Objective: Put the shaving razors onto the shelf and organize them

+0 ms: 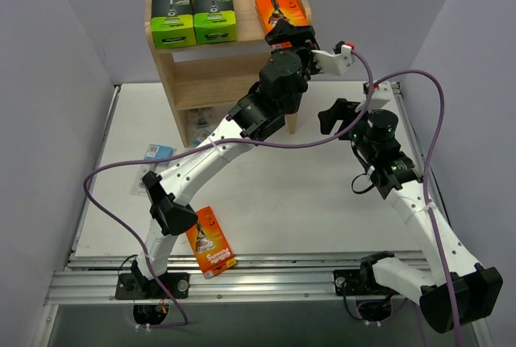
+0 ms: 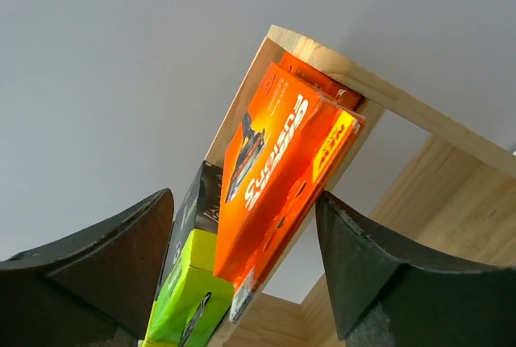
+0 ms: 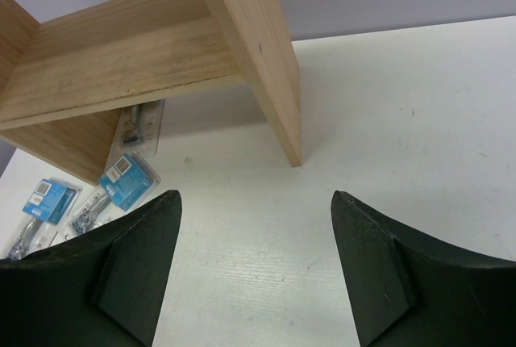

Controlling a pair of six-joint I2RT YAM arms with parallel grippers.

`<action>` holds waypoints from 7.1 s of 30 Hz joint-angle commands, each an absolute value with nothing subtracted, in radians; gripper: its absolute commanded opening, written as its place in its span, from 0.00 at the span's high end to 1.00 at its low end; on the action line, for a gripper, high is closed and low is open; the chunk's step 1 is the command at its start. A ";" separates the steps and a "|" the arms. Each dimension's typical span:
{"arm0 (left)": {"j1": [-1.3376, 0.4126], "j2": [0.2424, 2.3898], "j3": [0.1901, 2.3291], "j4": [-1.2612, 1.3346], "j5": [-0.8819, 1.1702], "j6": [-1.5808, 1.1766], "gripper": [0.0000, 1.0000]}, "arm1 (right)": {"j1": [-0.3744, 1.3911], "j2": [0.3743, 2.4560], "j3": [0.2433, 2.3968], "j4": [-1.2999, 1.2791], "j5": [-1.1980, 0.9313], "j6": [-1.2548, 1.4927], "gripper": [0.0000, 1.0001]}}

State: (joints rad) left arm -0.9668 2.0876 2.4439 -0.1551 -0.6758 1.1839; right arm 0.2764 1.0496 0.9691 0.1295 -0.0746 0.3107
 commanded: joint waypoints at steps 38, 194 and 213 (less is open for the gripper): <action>-0.831 1.660 2.211 -0.258 -0.249 0.583 0.06 | 0.267 1.097 1.008 0.118 -0.089 0.301 0.14; -0.799 0.572 0.770 -0.032 -0.518 0.233 0.06 | 0.710 1.858 2.180 0.209 0.391 0.498 0.67; -0.838 0.563 0.765 -0.029 -0.532 0.250 0.06 | 0.709 1.933 2.212 0.247 0.431 0.528 0.67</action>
